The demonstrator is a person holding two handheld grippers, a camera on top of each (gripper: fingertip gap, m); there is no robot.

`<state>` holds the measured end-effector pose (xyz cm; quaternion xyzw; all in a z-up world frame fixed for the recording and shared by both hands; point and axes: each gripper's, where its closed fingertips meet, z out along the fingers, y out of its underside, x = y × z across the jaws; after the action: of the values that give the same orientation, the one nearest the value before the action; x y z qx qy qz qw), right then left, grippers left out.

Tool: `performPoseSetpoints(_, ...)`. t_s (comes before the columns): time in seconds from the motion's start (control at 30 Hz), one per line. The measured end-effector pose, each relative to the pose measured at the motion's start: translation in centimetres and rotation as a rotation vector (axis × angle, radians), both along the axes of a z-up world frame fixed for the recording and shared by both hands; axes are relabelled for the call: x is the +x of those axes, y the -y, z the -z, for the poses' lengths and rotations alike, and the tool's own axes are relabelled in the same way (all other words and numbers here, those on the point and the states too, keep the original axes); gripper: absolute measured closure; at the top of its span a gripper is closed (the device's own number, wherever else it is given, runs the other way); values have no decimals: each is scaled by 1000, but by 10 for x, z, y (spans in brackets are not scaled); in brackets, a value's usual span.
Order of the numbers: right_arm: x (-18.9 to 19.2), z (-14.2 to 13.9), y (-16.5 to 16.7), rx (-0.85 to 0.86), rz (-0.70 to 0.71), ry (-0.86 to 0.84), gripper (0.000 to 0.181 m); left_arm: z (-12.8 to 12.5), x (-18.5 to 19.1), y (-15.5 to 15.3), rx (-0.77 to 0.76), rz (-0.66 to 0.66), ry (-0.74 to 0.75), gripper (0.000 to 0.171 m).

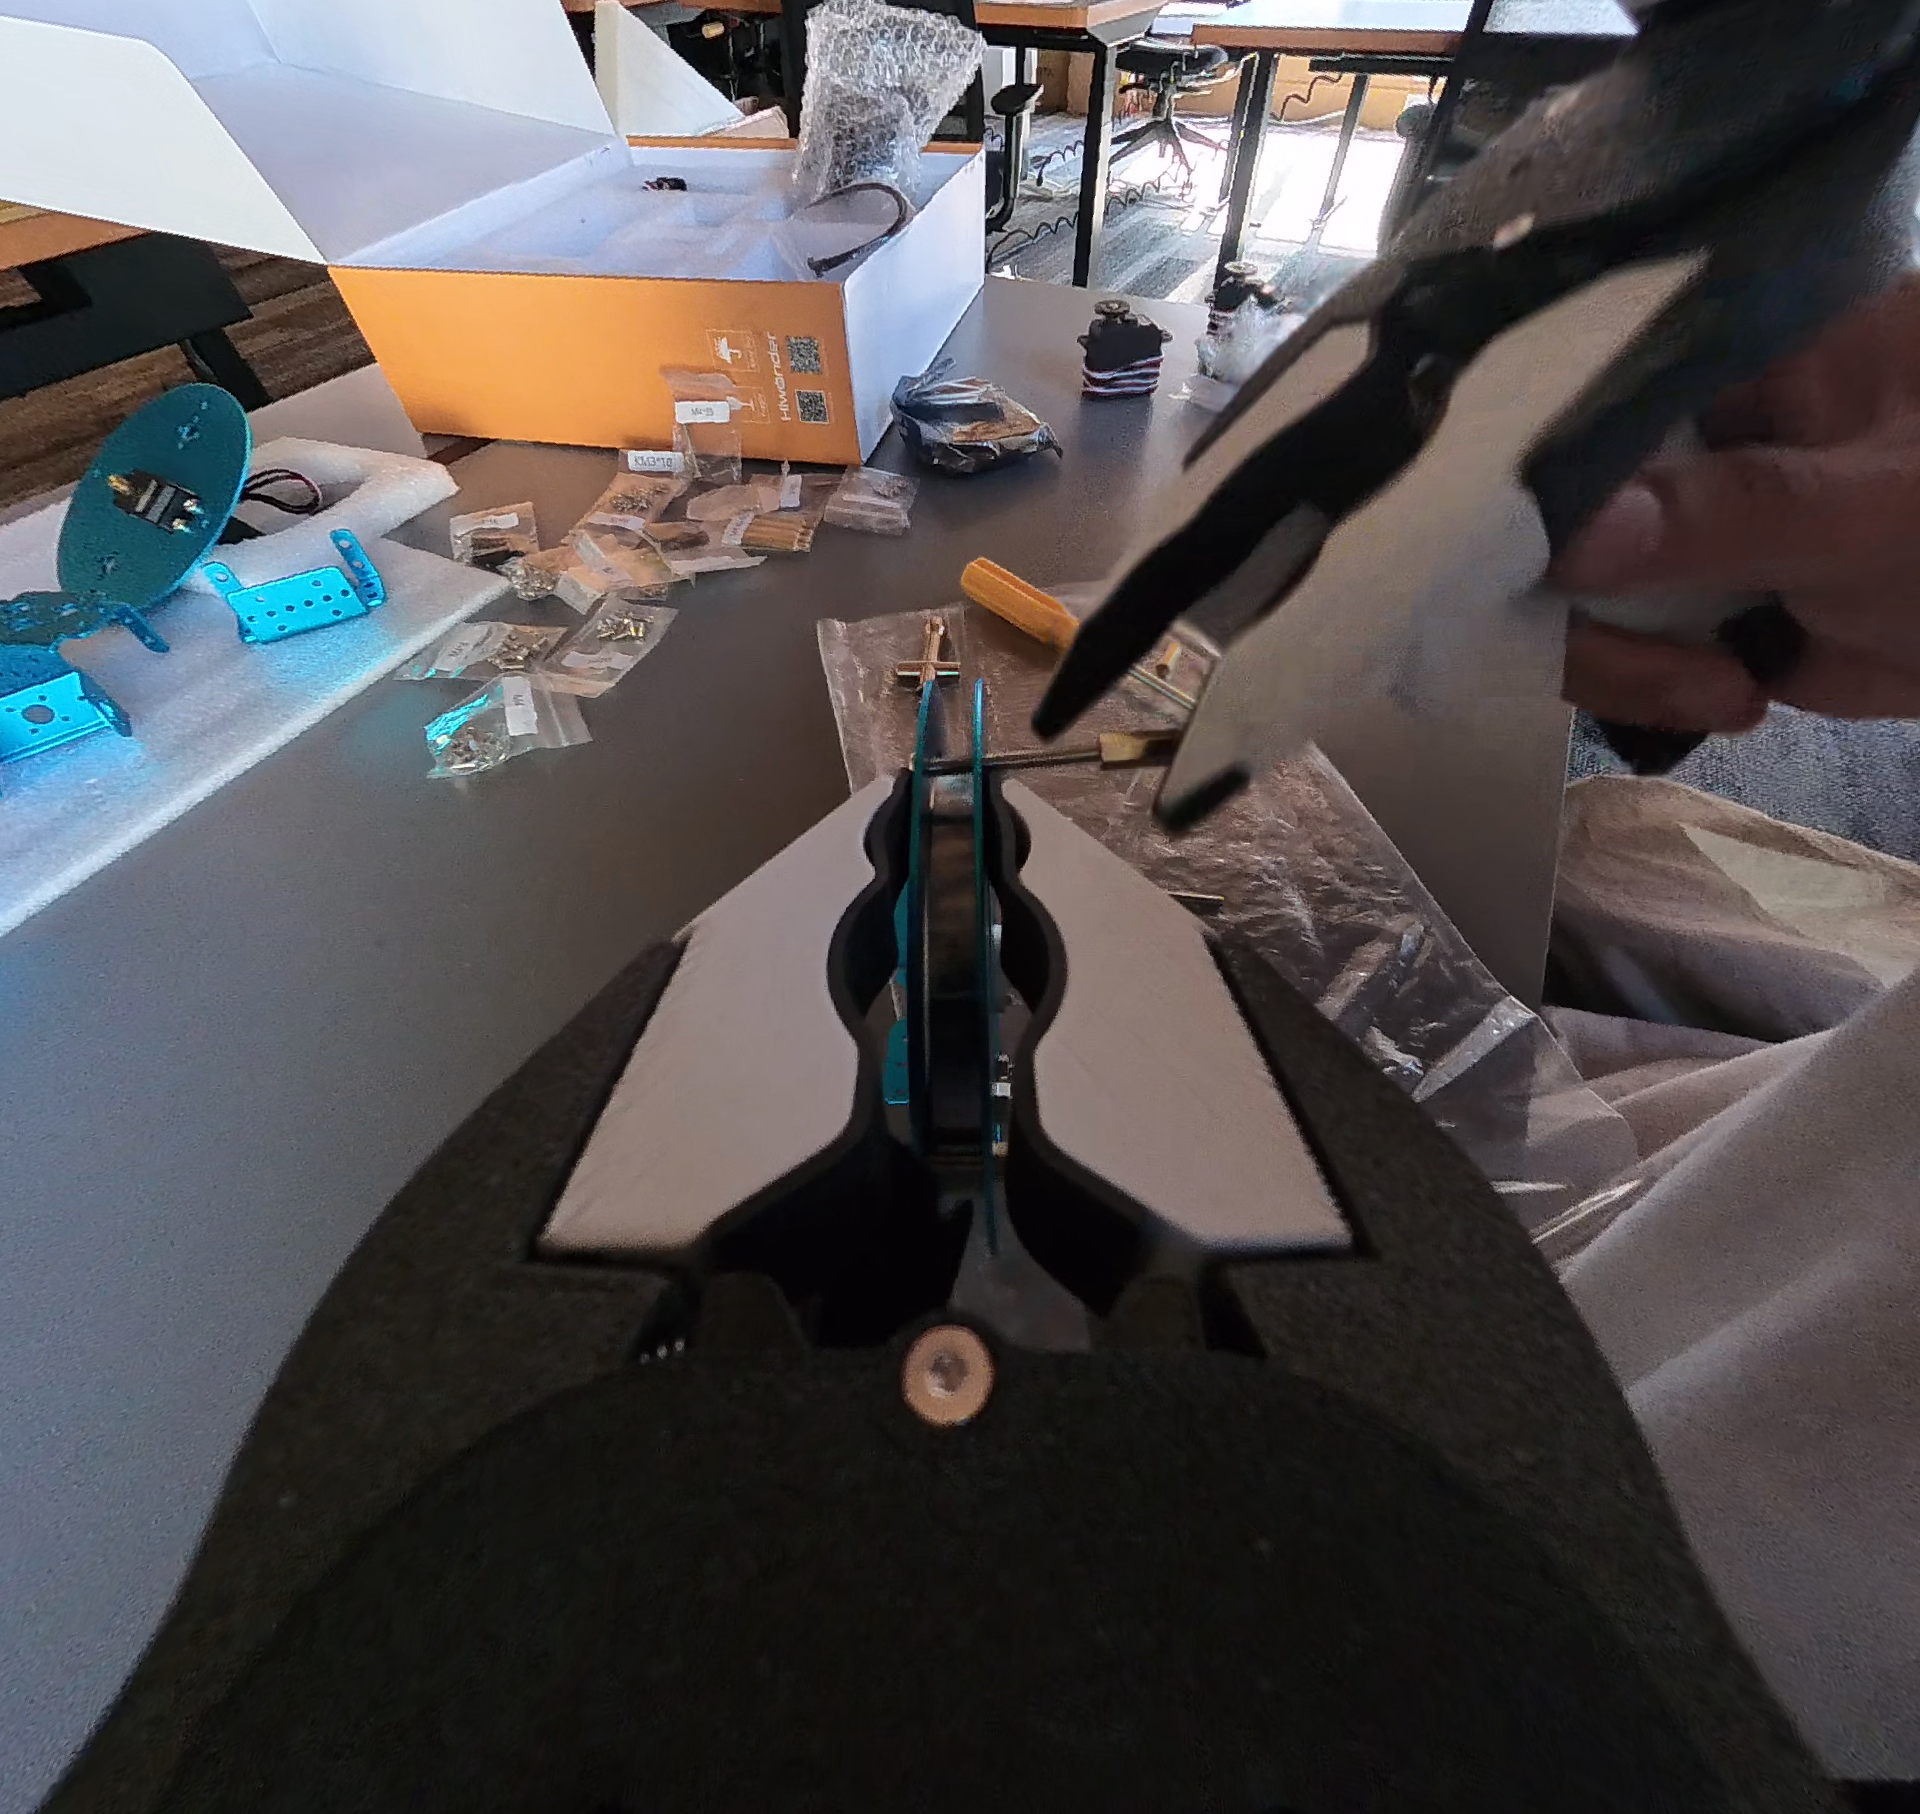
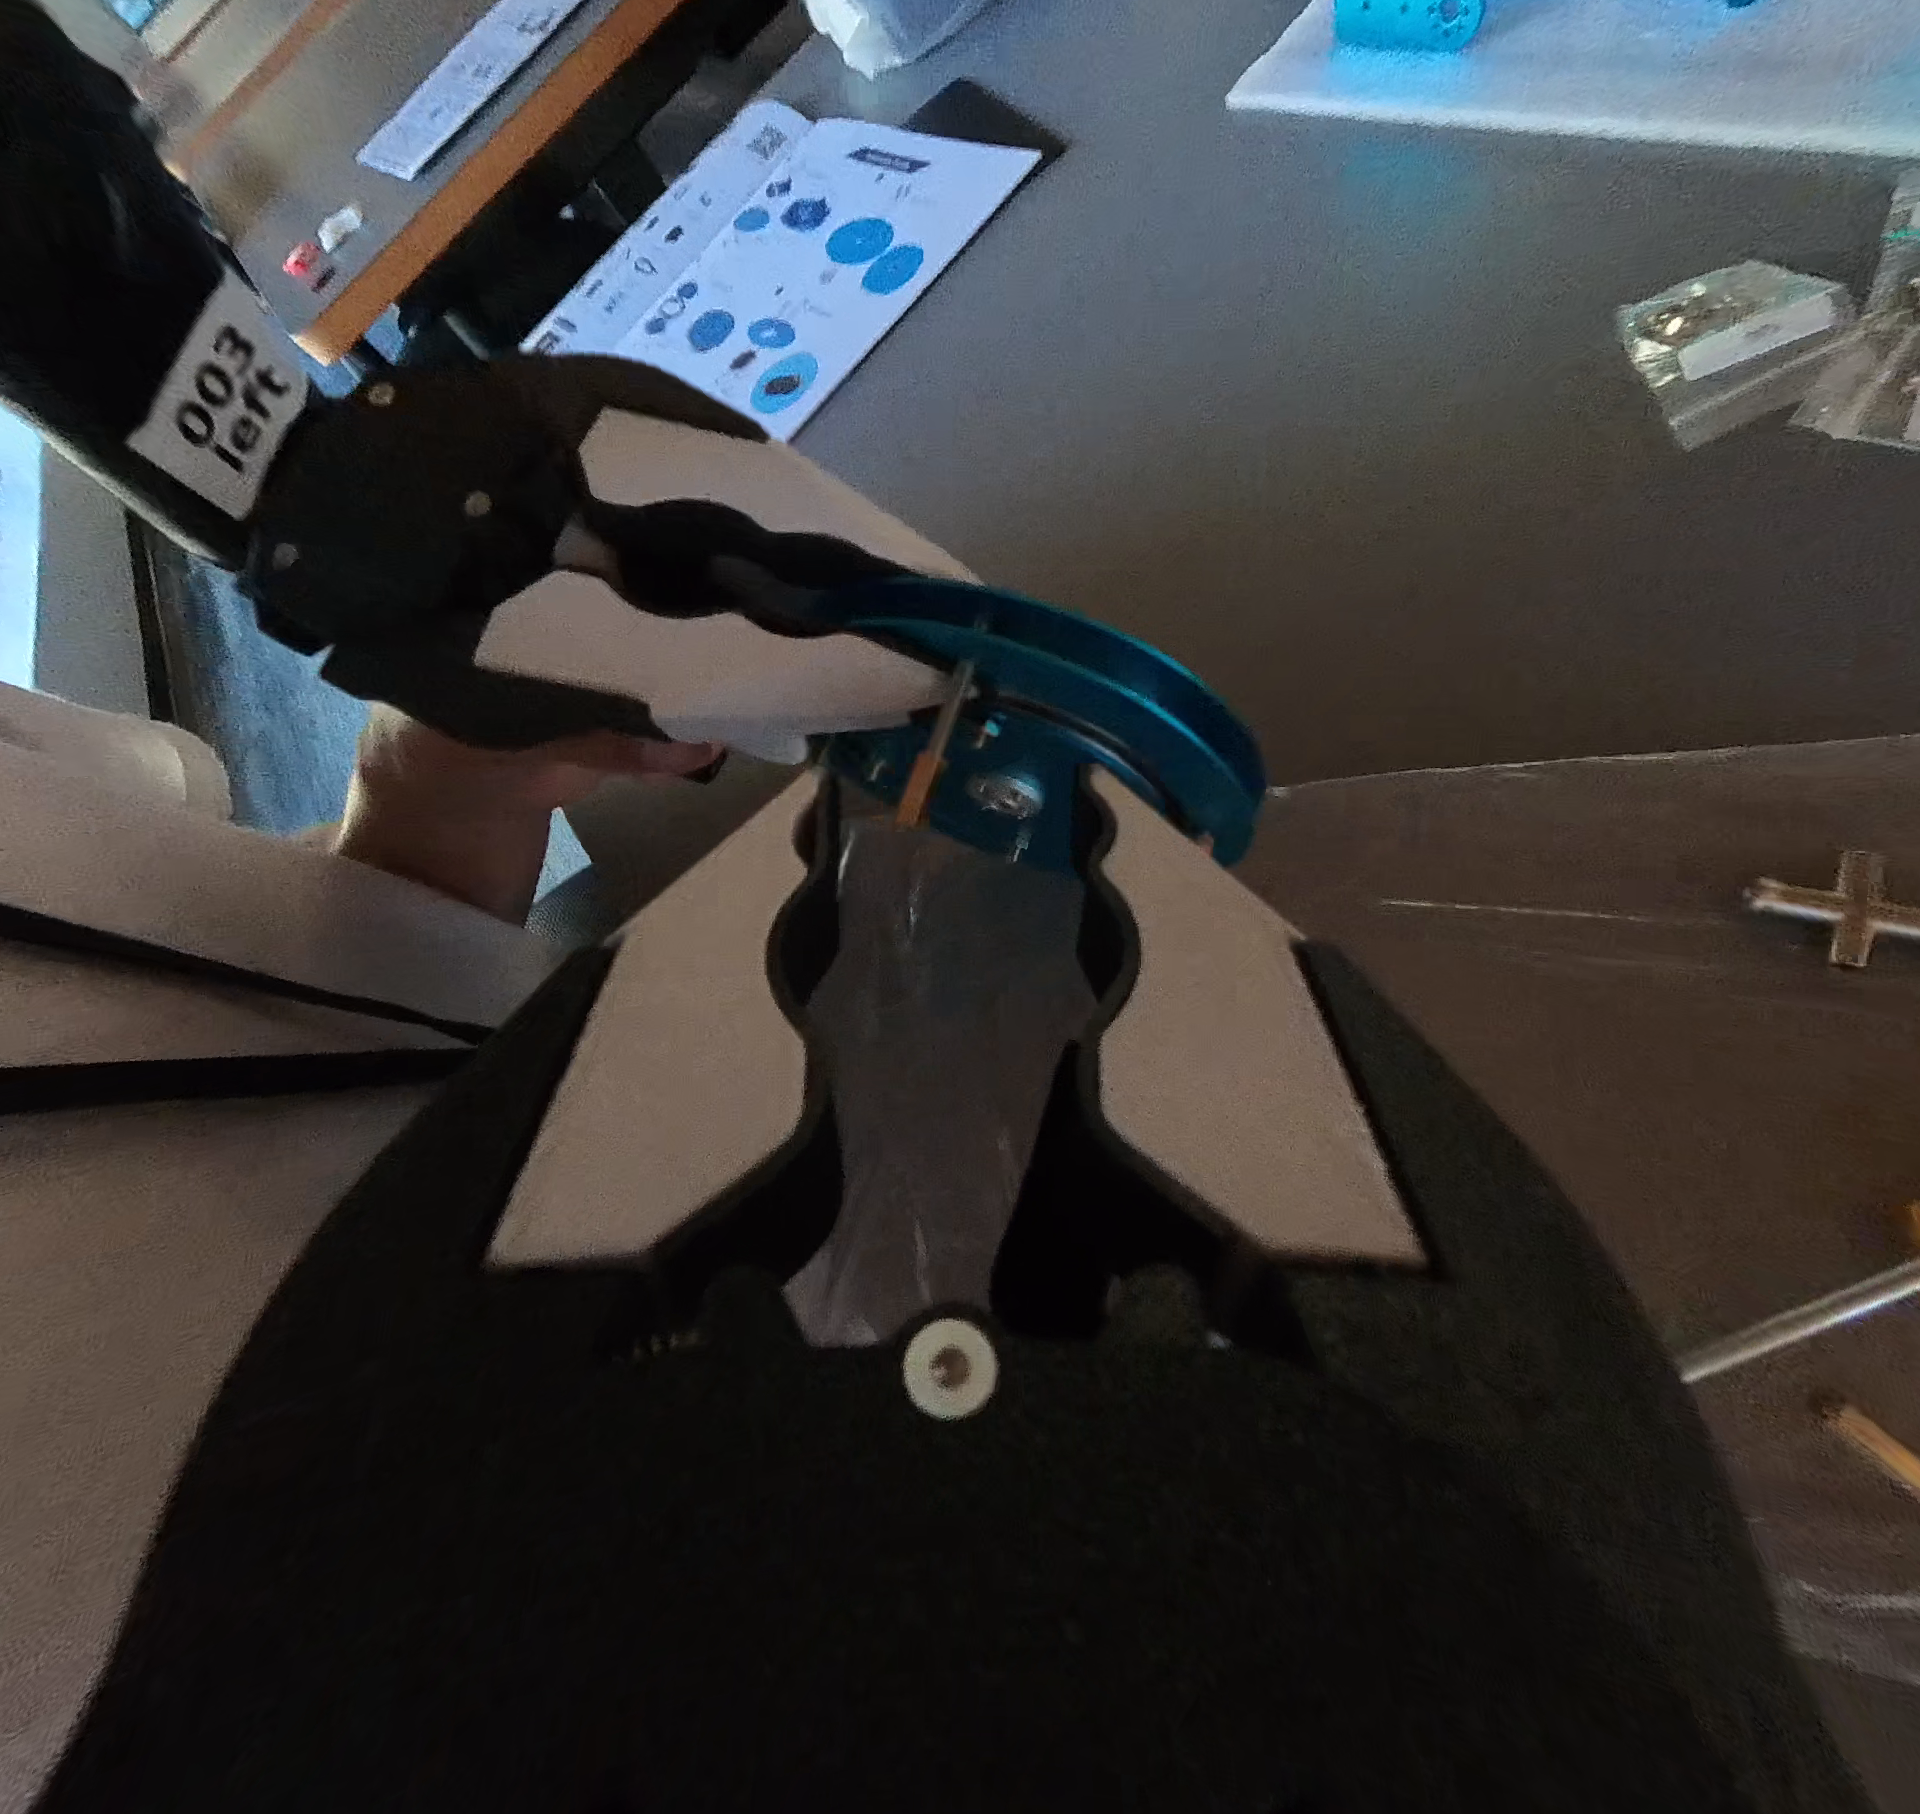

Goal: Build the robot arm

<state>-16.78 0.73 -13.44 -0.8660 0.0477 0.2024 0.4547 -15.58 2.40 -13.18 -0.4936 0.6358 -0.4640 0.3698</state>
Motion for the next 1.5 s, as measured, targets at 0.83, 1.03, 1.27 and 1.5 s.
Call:
performPoseSetpoints(0.83,18,-12,2,64,71,-53,135,0,0,-4,-8,-28,2,160)
performPoseSetpoints(1.03,35,-10,0,62,156,42,146,0,0,0,3,-19,1,161)
performPoseSetpoints(1.27,2,-2,5,48,2,215,144,0,3,-5,-15,-46,-4,160)
performPoseSetpoints(1.5,12,-10,-1,130,96,685,148,1,6,-7,-36,-67,-27,160)
